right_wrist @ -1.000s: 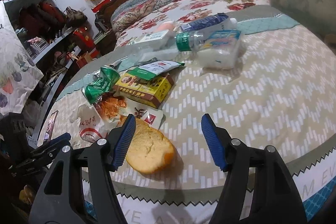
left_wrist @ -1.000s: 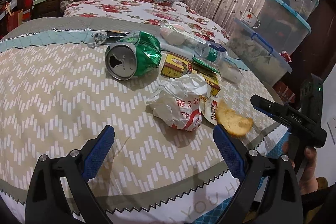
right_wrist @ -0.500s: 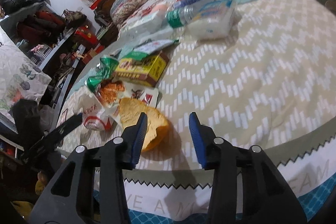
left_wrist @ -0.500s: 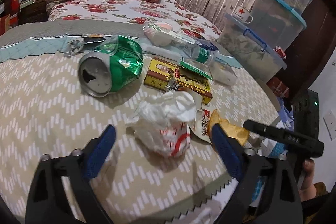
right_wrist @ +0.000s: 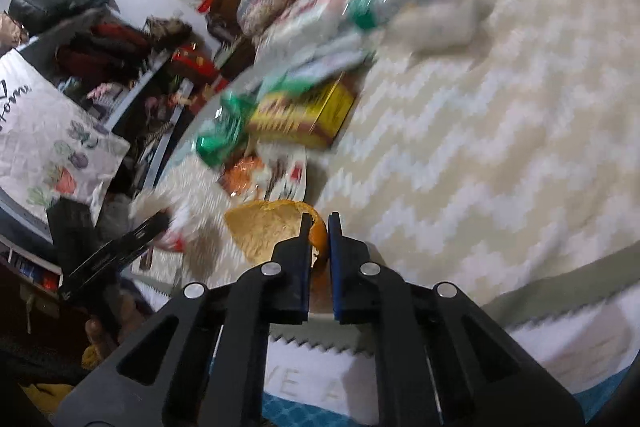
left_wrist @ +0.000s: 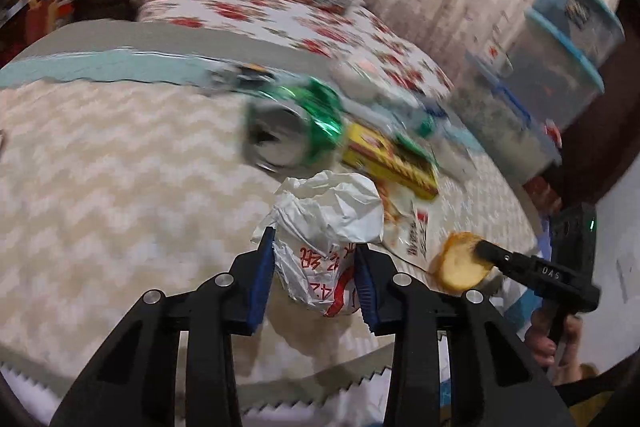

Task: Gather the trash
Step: 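Carry bread and bag to the beige wastebasket and release both grippers, then grasp the crushed green can with the left gripper while the right gripper grasps the orange wrapper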

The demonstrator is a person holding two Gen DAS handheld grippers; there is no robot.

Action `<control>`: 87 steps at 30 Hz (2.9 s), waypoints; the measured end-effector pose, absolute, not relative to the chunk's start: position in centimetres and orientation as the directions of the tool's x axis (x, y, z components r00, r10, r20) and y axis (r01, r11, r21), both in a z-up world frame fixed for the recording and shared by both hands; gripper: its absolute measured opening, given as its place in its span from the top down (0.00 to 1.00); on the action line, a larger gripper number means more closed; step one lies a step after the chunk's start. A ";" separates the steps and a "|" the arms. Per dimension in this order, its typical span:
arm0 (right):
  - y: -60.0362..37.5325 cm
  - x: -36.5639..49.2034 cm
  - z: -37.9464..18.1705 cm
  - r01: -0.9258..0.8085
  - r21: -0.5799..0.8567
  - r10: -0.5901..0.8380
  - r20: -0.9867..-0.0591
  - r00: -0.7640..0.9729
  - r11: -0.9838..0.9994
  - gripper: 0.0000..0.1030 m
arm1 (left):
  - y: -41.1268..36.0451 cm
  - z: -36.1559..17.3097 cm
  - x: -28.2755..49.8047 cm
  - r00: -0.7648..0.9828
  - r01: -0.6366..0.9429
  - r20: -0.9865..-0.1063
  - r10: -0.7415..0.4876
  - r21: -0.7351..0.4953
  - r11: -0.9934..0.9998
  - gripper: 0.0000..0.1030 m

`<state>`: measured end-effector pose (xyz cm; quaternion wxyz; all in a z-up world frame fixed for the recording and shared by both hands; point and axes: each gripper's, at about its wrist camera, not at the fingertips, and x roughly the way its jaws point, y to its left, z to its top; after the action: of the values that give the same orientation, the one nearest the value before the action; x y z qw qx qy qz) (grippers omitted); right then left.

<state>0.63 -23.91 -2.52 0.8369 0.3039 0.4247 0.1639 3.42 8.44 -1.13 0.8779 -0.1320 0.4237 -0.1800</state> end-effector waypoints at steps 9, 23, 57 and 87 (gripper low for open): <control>-36.4 -1.3 -1.0 0.134 0.652 0.342 -0.548 0.763 0.746 0.90 | -1.3 5.3 6.1 0.534 0.401 -0.638 -0.555 -0.387 0.831 0.67; -61.6 -9.3 -0.4 0.550 0.570 -0.167 -0.586 0.793 0.610 0.89 | -45.2 4.0 11.1 0.111 0.811 -0.689 -0.716 -0.354 0.466 0.61; -27.0 6.6 -0.8 -0.113 0.607 0.530 -0.571 0.628 0.787 0.60 | 0.7 1.9 7.4 0.569 0.272 -0.732 -0.376 -0.263 0.925 0.27; -17.7 3.6 -2.1 -0.194 0.488 0.512 -0.689 0.513 0.851 0.55 | 6.5 -5.1 12.4 0.250 0.146 -0.625 -0.740 -0.731 0.667 0.40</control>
<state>3.59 -17.69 -2.14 0.8513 0.1775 0.4481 0.2073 12.43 6.51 -5.09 0.7400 -0.2777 0.5345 -0.2992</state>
